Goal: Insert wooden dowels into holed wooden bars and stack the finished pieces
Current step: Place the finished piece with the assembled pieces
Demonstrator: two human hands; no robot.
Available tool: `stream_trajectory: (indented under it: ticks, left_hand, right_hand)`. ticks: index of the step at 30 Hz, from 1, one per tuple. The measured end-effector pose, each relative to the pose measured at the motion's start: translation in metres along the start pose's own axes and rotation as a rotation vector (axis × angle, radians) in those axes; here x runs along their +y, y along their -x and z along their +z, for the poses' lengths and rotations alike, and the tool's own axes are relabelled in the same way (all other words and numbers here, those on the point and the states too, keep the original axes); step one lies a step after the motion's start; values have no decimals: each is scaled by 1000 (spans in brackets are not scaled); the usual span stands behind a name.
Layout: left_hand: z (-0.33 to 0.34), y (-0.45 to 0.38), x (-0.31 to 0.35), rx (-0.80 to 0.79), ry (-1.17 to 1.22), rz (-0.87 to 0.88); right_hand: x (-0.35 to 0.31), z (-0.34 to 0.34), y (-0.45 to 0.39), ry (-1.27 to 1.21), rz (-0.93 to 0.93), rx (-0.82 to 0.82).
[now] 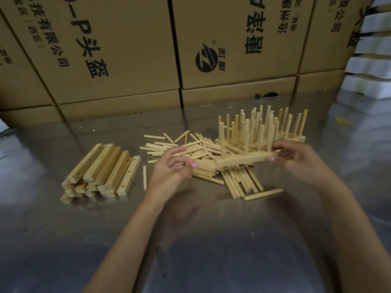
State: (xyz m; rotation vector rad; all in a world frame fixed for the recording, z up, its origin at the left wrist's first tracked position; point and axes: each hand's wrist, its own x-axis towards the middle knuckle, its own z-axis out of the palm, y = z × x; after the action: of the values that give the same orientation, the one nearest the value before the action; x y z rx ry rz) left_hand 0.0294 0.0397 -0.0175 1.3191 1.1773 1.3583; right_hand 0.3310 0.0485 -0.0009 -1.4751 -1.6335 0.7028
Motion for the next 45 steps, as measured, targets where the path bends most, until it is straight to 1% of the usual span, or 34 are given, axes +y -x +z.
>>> stream_trajectory:
  ticks: [4,6,10,12,17,21,30,33,36,39,41,43,45]
  left_hand:
    - [-1,-2,0,33,-22,2]
    - [-2,-3,-2,46,-38,-4]
    - [-6,-7,-6,68,-70,2]
    - [-8,-9,-9,75,-98,8]
    - [-11,-12,-14,124,-164,12]
    - [-13,-13,-15,131,-190,17]
    - [-14,-14,-14,147,-188,11]
    - [-14,-12,-12,184,-218,5]
    - [-20,-13,-9,274,-380,30]
    - [-30,-13,-7,379,-656,104]
    - [-39,-13,-6,432,-828,143]
    - [-48,-13,-5,497,-963,112]
    - [-58,-12,-5,540,-1057,54]
  right_hand:
    - [40,-32,-2,69,58,160]
    - [59,-44,-4,113,112,211]
    - [79,-51,-6,204,264,216]
    - [78,-43,-6,223,294,231]
    - [62,-16,-14,304,271,231]
    - [52,1,-23,330,283,291]
    - [39,25,-50,269,363,315]
    - [36,27,-55,266,381,306]
    - [36,27,-51,232,377,317]
    - [32,30,-35,163,329,413]
    - [22,34,-25,218,276,445]
    - [5,39,-20,268,193,435]
    - [-15,51,-18,241,93,397]
